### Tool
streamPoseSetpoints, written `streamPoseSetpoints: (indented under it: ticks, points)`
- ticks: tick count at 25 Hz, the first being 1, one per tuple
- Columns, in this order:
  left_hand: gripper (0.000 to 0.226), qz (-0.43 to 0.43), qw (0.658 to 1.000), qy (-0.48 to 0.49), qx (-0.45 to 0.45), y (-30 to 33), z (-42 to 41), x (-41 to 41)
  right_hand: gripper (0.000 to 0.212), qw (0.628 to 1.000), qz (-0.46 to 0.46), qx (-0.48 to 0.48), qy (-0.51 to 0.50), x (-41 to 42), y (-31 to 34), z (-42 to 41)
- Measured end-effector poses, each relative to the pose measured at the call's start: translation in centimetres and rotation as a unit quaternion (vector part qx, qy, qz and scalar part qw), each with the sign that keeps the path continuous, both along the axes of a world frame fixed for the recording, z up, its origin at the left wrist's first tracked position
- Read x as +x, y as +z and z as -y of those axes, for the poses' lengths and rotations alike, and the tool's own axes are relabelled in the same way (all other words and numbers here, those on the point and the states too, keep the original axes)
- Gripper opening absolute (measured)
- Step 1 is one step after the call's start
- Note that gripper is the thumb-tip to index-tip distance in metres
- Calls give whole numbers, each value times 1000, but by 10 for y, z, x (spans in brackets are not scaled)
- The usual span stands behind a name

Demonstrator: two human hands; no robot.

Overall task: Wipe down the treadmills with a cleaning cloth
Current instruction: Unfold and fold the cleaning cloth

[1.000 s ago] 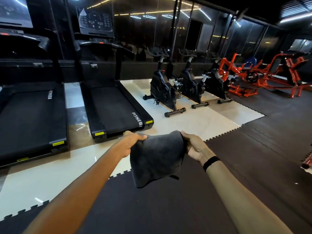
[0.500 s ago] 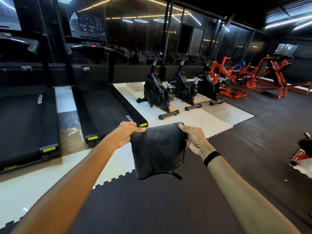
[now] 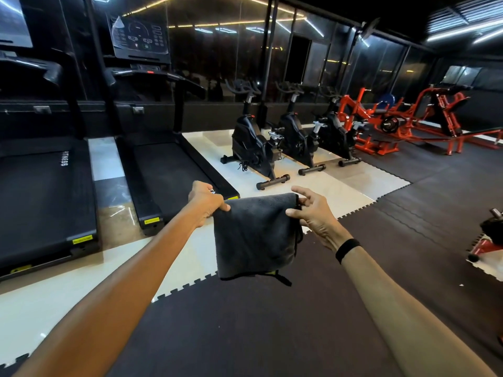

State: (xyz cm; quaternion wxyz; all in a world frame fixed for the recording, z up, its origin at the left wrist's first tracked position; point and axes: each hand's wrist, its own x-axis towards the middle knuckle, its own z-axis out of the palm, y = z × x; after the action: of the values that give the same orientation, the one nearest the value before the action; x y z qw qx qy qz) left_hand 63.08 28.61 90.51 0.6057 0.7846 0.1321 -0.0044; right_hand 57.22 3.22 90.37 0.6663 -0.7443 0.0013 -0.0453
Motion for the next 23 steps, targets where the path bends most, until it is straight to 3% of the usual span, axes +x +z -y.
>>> streamPoseSetpoints:
  ticks: [3, 7, 13, 23]
  points:
    - [68, 18, 998, -25, -51, 0, -7, 3, 60, 999, 31, -8, 7, -3, -1, -8]
    - [56, 52, 994, -93, -1, -4, -17, 4, 58, 999, 27, 44, 0, 0, -3, -12]
    - [46, 93, 992, -67, -54, -6, -11, 16, 31, 988, 2, 154, 25, 7, -12, -6]
    - [39, 131, 987, -65, -64, -6, 35, 79, 35, 980, 32, 192, 37, 83, -13, 41]
